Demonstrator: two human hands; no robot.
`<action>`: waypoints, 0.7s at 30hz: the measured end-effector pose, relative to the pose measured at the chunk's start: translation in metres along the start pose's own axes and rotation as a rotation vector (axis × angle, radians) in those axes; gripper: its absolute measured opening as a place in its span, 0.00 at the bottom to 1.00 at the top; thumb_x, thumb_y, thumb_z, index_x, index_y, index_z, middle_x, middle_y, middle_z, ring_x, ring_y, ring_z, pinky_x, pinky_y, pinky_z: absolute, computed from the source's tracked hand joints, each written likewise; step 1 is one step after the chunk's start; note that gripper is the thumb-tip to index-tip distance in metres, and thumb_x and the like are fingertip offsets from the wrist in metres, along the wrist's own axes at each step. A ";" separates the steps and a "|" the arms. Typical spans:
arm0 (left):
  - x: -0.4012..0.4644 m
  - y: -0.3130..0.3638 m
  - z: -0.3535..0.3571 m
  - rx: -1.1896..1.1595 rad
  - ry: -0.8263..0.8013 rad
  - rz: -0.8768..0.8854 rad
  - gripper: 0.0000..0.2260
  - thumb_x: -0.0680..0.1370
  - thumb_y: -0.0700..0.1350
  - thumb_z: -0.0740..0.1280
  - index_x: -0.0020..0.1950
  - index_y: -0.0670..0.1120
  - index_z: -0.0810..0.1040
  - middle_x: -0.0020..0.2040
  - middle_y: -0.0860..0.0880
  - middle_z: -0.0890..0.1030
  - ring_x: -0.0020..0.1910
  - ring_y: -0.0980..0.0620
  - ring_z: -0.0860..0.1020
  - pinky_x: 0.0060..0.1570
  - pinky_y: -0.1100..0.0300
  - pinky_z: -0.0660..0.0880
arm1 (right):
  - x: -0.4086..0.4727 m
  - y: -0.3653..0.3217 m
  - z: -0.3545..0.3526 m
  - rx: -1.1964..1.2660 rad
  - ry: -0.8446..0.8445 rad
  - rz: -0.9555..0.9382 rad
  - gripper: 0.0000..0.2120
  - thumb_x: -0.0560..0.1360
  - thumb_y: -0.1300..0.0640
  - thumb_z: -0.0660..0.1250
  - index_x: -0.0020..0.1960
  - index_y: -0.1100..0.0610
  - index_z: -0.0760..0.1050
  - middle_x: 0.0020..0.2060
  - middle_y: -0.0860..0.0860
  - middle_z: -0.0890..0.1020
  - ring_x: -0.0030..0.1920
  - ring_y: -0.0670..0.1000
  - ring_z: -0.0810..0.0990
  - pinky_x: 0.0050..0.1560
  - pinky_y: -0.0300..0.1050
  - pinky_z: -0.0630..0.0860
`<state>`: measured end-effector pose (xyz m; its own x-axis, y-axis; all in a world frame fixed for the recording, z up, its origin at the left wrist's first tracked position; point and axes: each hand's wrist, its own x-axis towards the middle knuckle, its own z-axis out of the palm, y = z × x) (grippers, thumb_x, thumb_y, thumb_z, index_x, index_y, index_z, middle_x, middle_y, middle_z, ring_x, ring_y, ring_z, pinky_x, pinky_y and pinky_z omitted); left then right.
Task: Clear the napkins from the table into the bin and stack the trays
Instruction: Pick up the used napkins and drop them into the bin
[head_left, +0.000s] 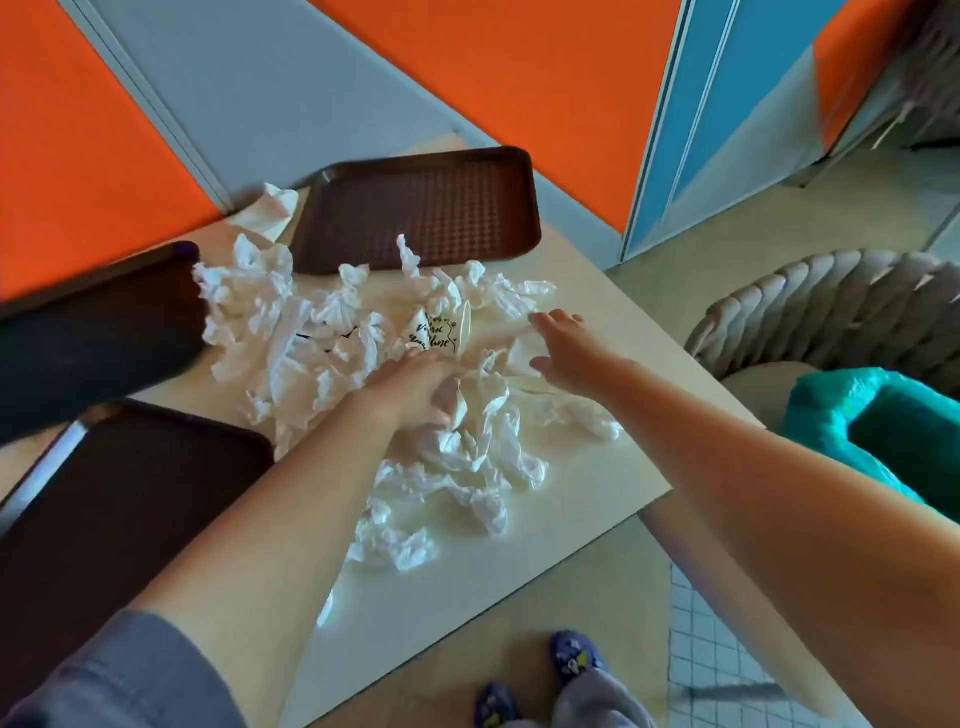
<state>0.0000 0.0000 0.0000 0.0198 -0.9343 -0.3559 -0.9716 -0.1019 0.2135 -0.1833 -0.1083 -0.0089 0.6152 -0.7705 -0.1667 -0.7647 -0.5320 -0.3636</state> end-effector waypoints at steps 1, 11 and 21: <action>0.003 0.001 0.002 0.025 -0.026 -0.021 0.31 0.70 0.47 0.73 0.70 0.56 0.65 0.73 0.51 0.63 0.71 0.46 0.59 0.68 0.46 0.60 | 0.003 0.002 0.003 -0.028 -0.033 0.005 0.26 0.75 0.55 0.65 0.70 0.59 0.61 0.65 0.58 0.69 0.63 0.60 0.67 0.61 0.56 0.70; 0.024 -0.003 0.003 0.067 0.038 -0.145 0.24 0.71 0.50 0.72 0.64 0.48 0.70 0.61 0.49 0.71 0.63 0.45 0.70 0.58 0.49 0.69 | 0.032 0.004 0.013 -0.151 -0.131 0.065 0.37 0.68 0.50 0.74 0.68 0.63 0.60 0.64 0.60 0.67 0.65 0.61 0.65 0.66 0.62 0.63; 0.022 0.003 -0.037 -0.237 0.246 -0.134 0.15 0.76 0.36 0.64 0.61 0.49 0.73 0.60 0.51 0.68 0.54 0.50 0.73 0.53 0.58 0.68 | 0.036 -0.003 0.011 -0.176 -0.148 0.053 0.17 0.75 0.70 0.61 0.63 0.68 0.67 0.60 0.62 0.71 0.61 0.61 0.70 0.61 0.49 0.69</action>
<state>0.0060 -0.0336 0.0270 0.2274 -0.9586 -0.1713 -0.8755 -0.2782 0.3951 -0.1573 -0.1306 -0.0239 0.5848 -0.7460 -0.3185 -0.8103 -0.5553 -0.1871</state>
